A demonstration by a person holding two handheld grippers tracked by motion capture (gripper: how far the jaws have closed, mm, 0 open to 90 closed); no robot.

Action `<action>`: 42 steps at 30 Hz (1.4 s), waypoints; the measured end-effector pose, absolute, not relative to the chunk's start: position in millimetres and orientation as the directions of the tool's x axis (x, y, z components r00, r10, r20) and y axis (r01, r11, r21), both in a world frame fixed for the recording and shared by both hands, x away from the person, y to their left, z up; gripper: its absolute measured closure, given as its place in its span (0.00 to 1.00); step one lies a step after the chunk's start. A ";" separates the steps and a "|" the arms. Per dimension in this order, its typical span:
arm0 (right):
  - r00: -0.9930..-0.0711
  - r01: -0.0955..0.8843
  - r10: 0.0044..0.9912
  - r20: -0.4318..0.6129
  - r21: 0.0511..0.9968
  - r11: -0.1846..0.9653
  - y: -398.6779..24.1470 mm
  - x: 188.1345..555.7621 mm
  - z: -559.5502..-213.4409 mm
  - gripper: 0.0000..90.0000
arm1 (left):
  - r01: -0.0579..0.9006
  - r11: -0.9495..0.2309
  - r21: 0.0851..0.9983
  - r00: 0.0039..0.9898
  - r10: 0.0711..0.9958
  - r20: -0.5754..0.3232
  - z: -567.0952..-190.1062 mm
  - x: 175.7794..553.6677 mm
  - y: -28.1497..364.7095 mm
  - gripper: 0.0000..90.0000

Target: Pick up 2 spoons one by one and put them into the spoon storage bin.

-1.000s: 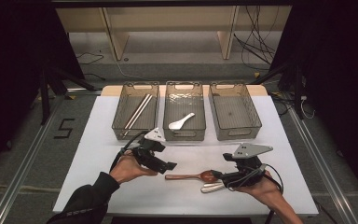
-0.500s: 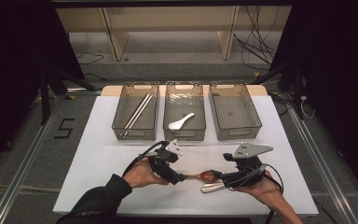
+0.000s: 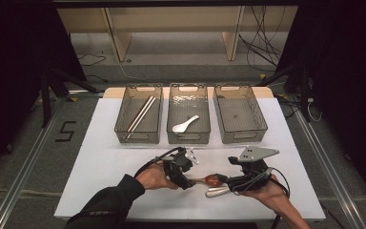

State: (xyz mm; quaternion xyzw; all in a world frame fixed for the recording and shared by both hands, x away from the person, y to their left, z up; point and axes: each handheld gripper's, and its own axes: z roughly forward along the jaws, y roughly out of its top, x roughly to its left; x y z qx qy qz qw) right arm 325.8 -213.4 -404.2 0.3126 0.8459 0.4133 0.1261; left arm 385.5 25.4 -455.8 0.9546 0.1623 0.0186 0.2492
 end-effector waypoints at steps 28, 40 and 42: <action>-0.773 0.424 0.633 0.042 0.776 0.466 -213.4 325.6 -404.3 0.31 | 0.206 -0.896 0.393 0.975 0.221 -0.006 -463.5 382.2 5.1 0.85; -0.772 0.425 0.635 0.042 0.777 0.465 -214.1 325.4 -404.0 0.31 | 0.184 -0.896 0.404 0.980 0.200 -0.003 -463.5 382.1 7.3 0.89; -0.772 0.423 0.635 0.041 0.778 0.465 -214.2 325.3 -403.9 0.31 | 0.197 -0.891 0.410 0.978 0.209 -0.015 -463.8 383.2 9.1 0.89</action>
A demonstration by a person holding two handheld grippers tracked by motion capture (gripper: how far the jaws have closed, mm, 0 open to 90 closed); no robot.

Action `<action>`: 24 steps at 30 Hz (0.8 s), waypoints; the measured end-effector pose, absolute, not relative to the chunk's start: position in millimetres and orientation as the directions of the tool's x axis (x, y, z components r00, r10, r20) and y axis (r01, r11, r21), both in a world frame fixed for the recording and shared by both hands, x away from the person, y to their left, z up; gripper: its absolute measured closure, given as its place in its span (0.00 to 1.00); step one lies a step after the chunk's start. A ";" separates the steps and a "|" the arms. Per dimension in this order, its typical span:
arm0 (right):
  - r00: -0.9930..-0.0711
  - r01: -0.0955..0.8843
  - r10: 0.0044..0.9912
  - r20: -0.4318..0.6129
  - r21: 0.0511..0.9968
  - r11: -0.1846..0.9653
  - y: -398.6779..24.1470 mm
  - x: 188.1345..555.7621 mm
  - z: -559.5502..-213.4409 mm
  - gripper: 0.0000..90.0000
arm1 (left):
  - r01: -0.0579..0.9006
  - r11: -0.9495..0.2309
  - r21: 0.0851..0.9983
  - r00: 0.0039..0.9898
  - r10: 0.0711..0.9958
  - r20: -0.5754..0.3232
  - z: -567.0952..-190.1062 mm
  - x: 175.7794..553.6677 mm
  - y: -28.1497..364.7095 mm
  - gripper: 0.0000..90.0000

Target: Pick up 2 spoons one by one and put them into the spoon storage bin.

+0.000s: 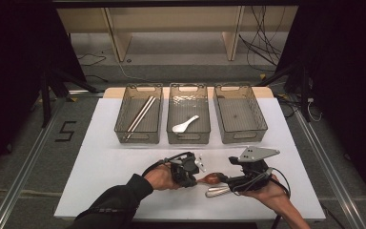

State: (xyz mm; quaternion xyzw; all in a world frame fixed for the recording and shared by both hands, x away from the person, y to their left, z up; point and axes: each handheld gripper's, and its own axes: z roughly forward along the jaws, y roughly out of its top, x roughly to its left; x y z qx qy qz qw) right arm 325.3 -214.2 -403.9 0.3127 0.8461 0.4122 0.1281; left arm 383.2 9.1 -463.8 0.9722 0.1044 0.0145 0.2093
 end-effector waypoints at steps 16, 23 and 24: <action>-0.771 0.423 0.636 0.042 0.779 0.462 -215.1 325.1 -403.5 0.31 | 0.285 -0.832 0.477 0.951 0.306 -0.035 -448.9 397.4 32.3 0.89; -0.771 0.423 0.635 0.041 0.779 0.463 -215.1 325.3 -403.5 0.31 | 0.321 -0.789 0.524 0.936 0.350 -0.045 -436.0 404.2 43.8 0.89; -0.771 0.424 0.636 0.041 0.778 0.463 -215.2 325.3 -403.5 0.31 | 0.329 -0.782 0.529 0.933 0.357 -0.051 -434.3 405.0 44.9 0.89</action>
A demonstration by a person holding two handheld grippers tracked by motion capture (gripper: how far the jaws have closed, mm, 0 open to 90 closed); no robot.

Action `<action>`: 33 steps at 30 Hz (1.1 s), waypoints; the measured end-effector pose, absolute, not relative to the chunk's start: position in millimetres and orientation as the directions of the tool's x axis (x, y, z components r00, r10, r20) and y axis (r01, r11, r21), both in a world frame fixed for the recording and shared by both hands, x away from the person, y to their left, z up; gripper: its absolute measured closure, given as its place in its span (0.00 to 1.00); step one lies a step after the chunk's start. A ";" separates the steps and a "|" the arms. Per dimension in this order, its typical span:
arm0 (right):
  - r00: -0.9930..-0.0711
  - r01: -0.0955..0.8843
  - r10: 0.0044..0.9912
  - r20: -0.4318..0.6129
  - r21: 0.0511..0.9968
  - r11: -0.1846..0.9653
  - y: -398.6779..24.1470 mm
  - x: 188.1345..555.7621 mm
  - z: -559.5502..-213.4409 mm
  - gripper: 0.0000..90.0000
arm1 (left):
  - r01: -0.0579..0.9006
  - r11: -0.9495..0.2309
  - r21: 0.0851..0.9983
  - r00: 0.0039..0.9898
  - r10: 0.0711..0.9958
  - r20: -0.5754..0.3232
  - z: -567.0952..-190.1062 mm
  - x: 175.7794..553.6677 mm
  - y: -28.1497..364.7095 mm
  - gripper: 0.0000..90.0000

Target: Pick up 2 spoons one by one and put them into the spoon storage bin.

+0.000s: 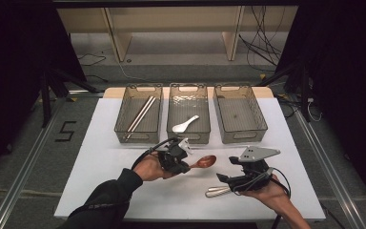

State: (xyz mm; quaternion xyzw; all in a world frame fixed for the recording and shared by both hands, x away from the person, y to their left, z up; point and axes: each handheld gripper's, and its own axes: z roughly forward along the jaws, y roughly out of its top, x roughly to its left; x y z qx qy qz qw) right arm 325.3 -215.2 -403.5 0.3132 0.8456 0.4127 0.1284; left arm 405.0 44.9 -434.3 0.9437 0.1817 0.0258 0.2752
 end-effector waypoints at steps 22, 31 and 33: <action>-0.766 0.430 0.641 0.048 0.779 0.456 -216.2 326.0 -403.8 0.31 | 0.390 -0.661 0.641 0.888 0.454 -0.072 -388.6 424.0 69.0 0.89; -0.767 0.429 0.640 0.048 0.779 0.457 -215.9 326.2 -403.8 0.31 | 0.416 -0.616 0.669 0.868 0.489 -0.088 -376.5 436.2 75.8 0.89; -0.766 0.431 0.641 0.050 0.780 0.454 -216.0 326.1 -403.7 0.31 | 0.423 -0.603 0.676 0.860 0.502 -0.091 -373.7 440.0 77.2 0.89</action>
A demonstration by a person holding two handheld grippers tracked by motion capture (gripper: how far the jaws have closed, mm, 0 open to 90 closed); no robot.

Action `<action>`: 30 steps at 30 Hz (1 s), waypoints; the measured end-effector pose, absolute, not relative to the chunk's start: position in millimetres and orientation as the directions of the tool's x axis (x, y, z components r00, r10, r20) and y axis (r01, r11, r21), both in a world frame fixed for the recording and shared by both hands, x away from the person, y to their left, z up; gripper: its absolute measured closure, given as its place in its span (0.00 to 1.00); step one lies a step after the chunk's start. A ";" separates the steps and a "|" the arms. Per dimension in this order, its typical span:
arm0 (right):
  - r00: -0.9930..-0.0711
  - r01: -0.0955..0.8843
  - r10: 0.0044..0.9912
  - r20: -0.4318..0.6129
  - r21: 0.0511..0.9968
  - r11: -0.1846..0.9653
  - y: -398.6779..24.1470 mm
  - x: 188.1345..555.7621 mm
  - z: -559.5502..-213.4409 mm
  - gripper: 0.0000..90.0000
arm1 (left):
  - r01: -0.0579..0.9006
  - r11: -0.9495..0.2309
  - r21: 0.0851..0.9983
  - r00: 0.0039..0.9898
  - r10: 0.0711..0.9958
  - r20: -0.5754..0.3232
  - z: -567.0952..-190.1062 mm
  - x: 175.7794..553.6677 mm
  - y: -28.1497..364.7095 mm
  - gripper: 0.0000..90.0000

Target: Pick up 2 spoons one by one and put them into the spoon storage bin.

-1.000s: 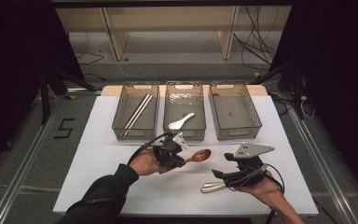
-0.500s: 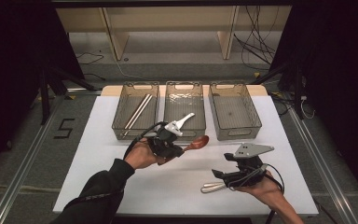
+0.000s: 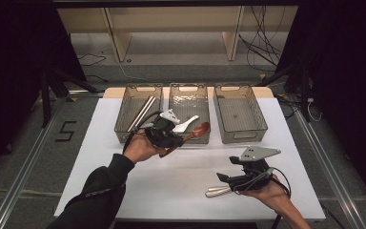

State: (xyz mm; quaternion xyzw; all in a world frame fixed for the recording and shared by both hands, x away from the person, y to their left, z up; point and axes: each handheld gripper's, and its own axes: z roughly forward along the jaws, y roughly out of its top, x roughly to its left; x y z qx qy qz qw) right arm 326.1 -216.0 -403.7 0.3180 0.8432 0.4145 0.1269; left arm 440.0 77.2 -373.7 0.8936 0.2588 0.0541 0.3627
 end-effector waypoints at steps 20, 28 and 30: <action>-0.770 0.428 0.637 0.049 0.780 0.457 -215.9 326.1 -403.7 0.31 | 0.484 -0.520 0.703 0.778 0.623 -0.075 -349.7 503.9 70.3 0.89; -0.767 0.432 0.639 0.054 0.780 0.453 -216.9 326.7 -403.9 0.31 | 0.512 -0.497 0.700 0.754 0.650 -0.090 -354.1 521.8 64.1 0.89; -0.768 0.431 0.638 0.055 0.781 0.452 -216.6 326.4 -403.7 0.31 | 0.518 -0.493 0.699 0.749 0.656 -0.093 -356.2 524.6 63.0 0.89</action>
